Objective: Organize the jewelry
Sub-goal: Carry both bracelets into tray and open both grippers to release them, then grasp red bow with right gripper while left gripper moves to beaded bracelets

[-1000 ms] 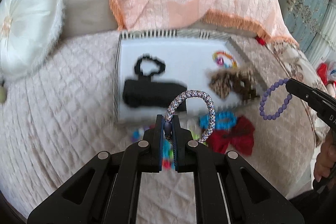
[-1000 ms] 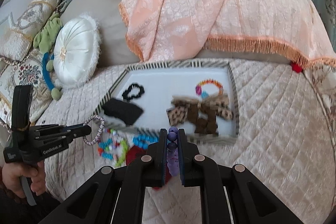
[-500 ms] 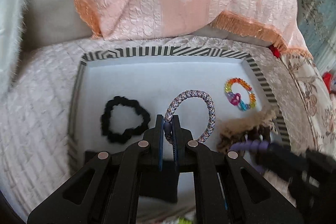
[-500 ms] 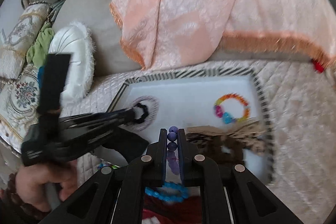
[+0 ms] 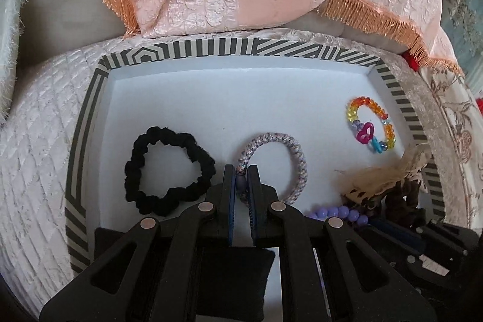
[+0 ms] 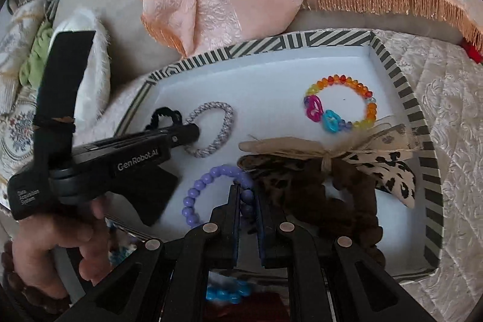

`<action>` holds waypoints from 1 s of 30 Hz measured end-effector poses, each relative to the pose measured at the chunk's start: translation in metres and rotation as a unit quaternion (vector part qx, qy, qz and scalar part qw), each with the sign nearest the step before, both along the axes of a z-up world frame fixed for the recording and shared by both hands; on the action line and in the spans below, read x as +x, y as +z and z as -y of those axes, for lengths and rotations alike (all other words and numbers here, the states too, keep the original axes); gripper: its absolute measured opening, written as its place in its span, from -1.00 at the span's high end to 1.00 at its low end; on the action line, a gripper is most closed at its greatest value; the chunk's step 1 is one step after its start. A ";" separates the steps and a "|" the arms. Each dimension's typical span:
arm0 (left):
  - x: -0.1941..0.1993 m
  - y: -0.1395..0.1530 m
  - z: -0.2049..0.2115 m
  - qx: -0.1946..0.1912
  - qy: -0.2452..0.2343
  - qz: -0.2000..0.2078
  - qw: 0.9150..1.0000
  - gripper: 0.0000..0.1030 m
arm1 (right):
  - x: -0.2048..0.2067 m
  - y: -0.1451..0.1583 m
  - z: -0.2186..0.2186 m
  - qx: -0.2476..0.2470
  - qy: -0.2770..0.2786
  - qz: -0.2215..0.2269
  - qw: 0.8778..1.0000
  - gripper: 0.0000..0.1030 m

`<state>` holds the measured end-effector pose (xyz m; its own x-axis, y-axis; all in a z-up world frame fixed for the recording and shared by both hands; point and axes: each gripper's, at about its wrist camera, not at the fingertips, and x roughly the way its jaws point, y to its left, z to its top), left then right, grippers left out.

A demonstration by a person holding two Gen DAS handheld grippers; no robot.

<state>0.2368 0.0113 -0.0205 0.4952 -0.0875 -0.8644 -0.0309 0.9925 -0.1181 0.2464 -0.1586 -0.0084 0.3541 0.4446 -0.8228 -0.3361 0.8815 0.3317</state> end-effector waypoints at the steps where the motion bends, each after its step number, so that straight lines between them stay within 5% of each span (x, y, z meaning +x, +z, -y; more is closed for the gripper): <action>1: -0.001 0.000 -0.001 -0.001 0.002 0.000 1.000 0.85 | -0.001 0.001 0.000 -0.005 0.001 0.003 1.000 0.83; 7: -0.009 0.011 -0.011 -0.007 0.019 0.005 1.000 0.34 | -0.002 0.007 -0.002 -0.020 0.007 0.017 1.000 0.67; 17: -0.042 0.045 -0.029 0.003 0.038 0.038 0.999 0.33 | -0.013 0.031 0.003 -0.055 -0.002 0.058 0.997 0.57; 30: -0.147 0.066 -0.058 -0.011 0.068 0.058 0.996 0.33 | -0.053 0.050 0.008 -0.052 -0.002 0.069 0.996 0.54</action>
<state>0.0893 0.0693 0.0452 0.5994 -0.0319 -0.7998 -0.1494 0.9772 -0.1510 0.1929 -0.1670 0.0421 0.4676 0.3580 -0.8082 -0.3693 0.9098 0.1894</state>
